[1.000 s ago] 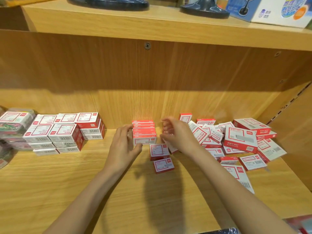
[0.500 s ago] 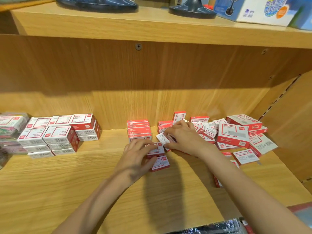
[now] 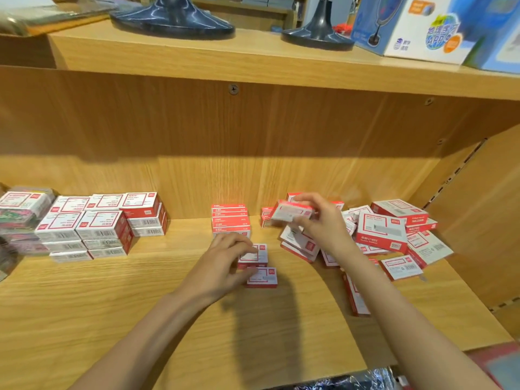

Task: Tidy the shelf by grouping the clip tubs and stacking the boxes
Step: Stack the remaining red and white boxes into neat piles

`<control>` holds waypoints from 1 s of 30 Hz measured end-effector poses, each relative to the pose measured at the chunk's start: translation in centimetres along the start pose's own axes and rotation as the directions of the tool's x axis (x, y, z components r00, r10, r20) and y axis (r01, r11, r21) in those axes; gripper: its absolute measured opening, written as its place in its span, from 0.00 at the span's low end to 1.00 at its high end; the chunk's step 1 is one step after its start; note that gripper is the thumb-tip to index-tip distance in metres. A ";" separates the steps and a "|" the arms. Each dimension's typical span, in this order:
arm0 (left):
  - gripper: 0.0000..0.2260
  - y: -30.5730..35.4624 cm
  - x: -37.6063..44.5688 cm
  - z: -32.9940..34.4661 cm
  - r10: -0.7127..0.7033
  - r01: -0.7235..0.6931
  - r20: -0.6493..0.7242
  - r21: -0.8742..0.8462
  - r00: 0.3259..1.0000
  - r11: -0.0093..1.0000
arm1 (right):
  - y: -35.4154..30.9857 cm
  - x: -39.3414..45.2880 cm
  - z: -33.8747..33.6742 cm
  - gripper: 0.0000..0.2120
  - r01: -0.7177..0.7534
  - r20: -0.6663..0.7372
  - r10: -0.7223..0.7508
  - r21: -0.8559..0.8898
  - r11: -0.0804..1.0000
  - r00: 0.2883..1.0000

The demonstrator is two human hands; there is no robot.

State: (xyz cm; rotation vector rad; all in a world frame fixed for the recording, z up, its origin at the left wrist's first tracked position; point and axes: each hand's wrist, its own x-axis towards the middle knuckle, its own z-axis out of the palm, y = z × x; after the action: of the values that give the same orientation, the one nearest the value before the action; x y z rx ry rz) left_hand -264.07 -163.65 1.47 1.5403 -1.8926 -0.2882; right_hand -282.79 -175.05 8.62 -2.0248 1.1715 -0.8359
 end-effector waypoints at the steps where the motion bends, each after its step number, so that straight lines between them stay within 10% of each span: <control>1: 0.19 0.0 0.2 -0.1 -0.004 0.004 -0.018 0.002 1.000 1.000 | -0.2 0.3 -1.2 0.14 -0.022 -0.039 0.021 -0.017 1.000 0.999; 13: 0.28 0.8 0.4 0.5 -0.041 0.041 0.030 0.001 0.999 0.999 | 2.8 -1.1 -3.6 0.11 -0.167 -0.080 0.152 -0.233 0.958 0.985; 22: 0.27 1.3 0.1 0.9 -0.119 0.128 0.087 -0.109 0.989 0.986 | 2.0 -5.8 -1.9 0.10 0.115 0.516 -0.031 -0.131 0.985 0.856; 30: 0.19 2.0 0.3 1.1 -0.162 0.164 0.036 -0.059 0.986 0.985 | 3.2 -7.0 -3.2 0.08 0.065 0.395 0.075 -0.329 0.942 0.916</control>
State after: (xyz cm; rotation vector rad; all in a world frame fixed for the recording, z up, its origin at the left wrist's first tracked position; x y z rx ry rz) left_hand -266.31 -163.67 1.88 1.6607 -1.7666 -0.4415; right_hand -289.59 -170.69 6.58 -2.3221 1.1309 -0.1934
